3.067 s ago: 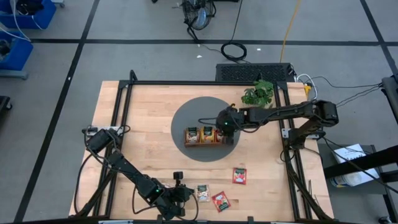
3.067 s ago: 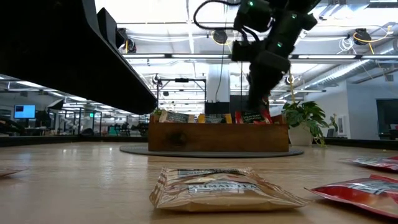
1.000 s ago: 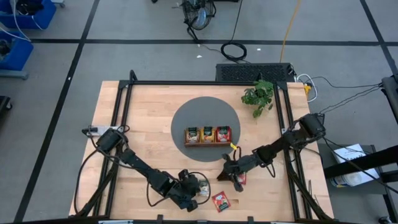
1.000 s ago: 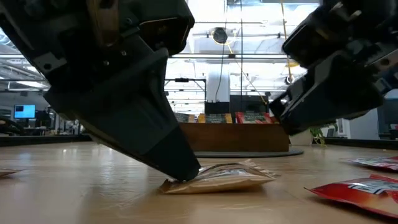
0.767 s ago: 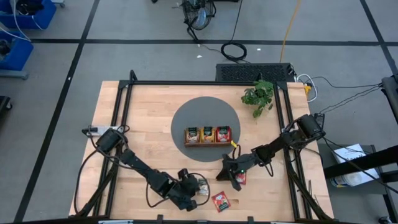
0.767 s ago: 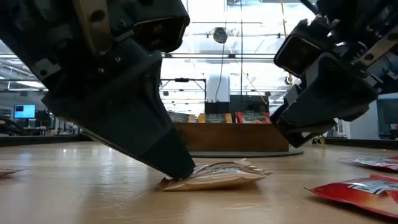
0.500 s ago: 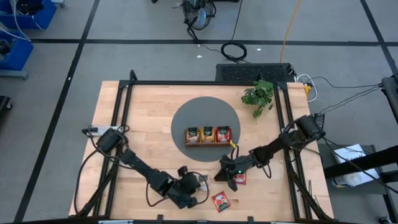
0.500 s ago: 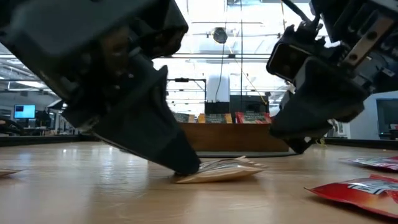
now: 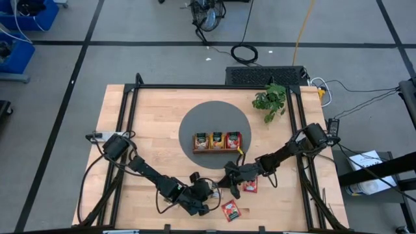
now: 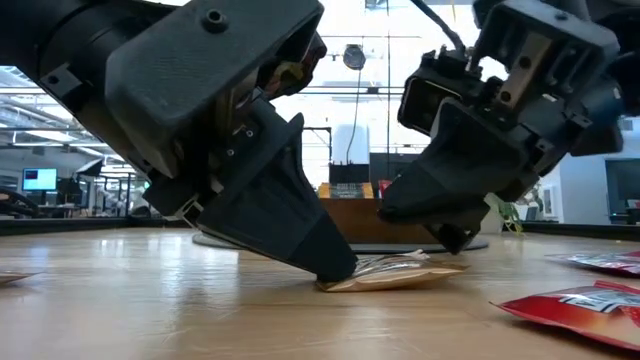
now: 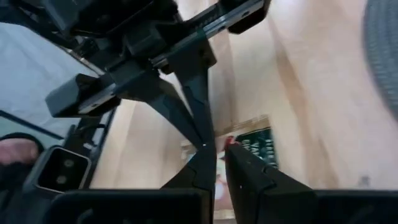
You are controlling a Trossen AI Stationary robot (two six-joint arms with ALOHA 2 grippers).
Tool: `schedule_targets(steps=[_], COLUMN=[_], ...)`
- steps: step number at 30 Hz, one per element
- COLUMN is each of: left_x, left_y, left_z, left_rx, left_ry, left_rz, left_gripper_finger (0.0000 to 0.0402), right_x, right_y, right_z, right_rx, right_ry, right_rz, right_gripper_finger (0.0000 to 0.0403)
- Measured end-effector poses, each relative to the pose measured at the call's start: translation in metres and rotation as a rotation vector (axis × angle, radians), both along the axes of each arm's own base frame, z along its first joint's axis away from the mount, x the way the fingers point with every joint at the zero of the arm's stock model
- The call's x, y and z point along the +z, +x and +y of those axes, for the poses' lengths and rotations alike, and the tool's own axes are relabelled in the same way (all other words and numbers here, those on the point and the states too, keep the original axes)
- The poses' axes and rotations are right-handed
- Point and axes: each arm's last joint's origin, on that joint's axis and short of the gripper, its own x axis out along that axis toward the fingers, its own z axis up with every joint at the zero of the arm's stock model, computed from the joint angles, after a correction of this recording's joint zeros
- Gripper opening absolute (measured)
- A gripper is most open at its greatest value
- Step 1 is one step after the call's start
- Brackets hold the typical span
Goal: Pick & Place Tea
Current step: Put the cinnamon tea sachet into the left compartment of the wooden organizer
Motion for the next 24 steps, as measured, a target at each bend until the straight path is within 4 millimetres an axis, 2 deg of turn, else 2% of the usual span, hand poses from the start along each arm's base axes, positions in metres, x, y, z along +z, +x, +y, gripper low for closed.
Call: schedule_targets(steps=[6, 9, 11, 14, 18, 21, 24], left_x=[0.000, 0.000, 0.000, 0.000, -0.001, -0.001, -0.001], left_y=[-0.001, -0.001, -0.001, -0.001, -0.001, -0.001, -0.001], left_z=[-0.001, -0.002, -0.002, -0.002, -0.002, -0.002, -0.002], left_rx=[-0.003, -0.003, -0.003, -0.006, -0.006, -0.006, -0.007], left_ry=[-0.004, -0.005, -0.005, -0.007, -0.007, -0.007, -0.008], left_rz=[-0.002, -0.002, -0.002, 0.000, 0.002, 0.002, 0.002], left_gripper_finger=[0.0023, 0.0023, 0.0023, 0.0023, 0.0023, 0.0023, 0.0023], right_x=[-0.006, 0.005, 0.019, 0.035, 0.063, 0.067, 0.070], right_y=[-0.002, -0.001, -0.002, -0.005, -0.005, -0.007, 0.001], right_z=[-0.005, -0.004, -0.003, -0.001, 0.004, 0.009, 0.013], right_rx=[0.059, 0.138, 0.207, 0.275, 0.221, 0.134, 0.080], right_ry=[0.020, 0.041, 0.003, -0.064, -0.289, -0.482, -0.482], right_rz=[0.087, 0.059, 0.000, 0.023, 0.111, 0.218, 0.201], right_gripper_finger=[0.0026, 0.0032, 0.0037, 0.0037, 0.0025, 0.0014, 0.0010])
